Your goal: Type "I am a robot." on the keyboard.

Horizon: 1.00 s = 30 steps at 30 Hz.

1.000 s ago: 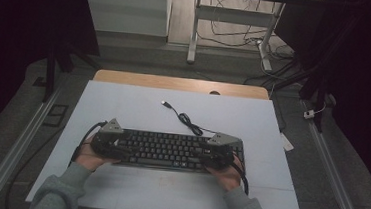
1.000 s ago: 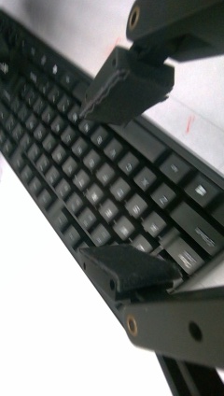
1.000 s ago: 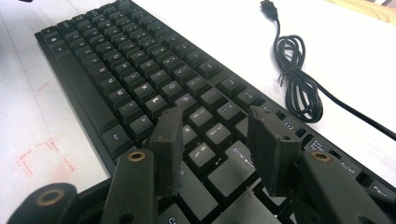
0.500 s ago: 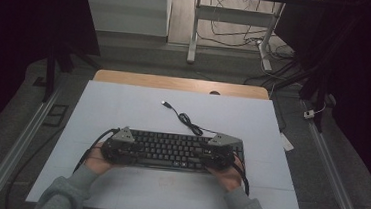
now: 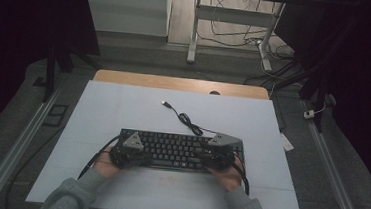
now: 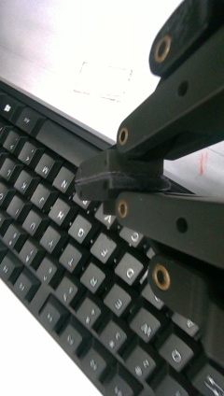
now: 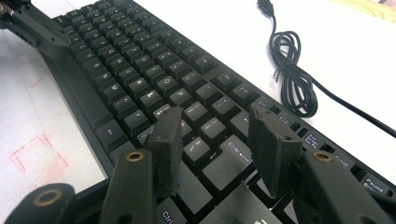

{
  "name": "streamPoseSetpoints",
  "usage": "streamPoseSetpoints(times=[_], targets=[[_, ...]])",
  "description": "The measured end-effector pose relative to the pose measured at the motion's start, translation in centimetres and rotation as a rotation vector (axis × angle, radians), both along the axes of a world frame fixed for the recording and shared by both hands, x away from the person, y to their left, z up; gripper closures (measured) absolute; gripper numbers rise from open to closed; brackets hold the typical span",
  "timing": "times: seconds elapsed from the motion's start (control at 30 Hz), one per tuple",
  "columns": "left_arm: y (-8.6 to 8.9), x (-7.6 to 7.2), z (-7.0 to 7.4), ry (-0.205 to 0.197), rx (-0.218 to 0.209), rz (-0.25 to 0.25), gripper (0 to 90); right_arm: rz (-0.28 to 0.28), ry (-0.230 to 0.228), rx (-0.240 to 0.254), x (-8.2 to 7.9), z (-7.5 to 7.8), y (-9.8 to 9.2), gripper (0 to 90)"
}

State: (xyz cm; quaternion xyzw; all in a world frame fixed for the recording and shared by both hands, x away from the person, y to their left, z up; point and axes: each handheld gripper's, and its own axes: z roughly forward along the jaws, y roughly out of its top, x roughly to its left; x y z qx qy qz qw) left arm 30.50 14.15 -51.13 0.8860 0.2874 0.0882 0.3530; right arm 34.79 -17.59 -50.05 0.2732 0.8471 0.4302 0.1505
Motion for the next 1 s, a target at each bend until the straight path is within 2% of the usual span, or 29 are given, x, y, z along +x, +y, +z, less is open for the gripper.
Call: streamPoseSetpoints(times=[0.43,0.67,0.7,0.9,1.0], targets=[[-0.9,0.0,-0.6,0.012,0.018,-0.019,88.8,0.0,0.0,-0.002,0.0,0.0,0.0,54.7],[-1.1,0.1,-0.9,0.014,0.024,-0.005,88.9,-0.004,-0.004,-0.004,0.0,0.0,-0.1,54.5],[-1.1,0.0,-1.0,0.002,0.024,-0.009,88.9,-0.004,-0.004,-0.004,0.0,0.0,-0.1,54.4],[-1.2,-0.2,-0.7,-0.013,0.032,-0.008,88.9,-0.005,-0.006,0.0,0.0,0.1,-0.1,54.2],[-0.8,-0.2,-0.1,-0.03,-0.016,0.006,86.6,-0.005,-0.008,-0.001,0.0,0.1,-0.1,54.1]])
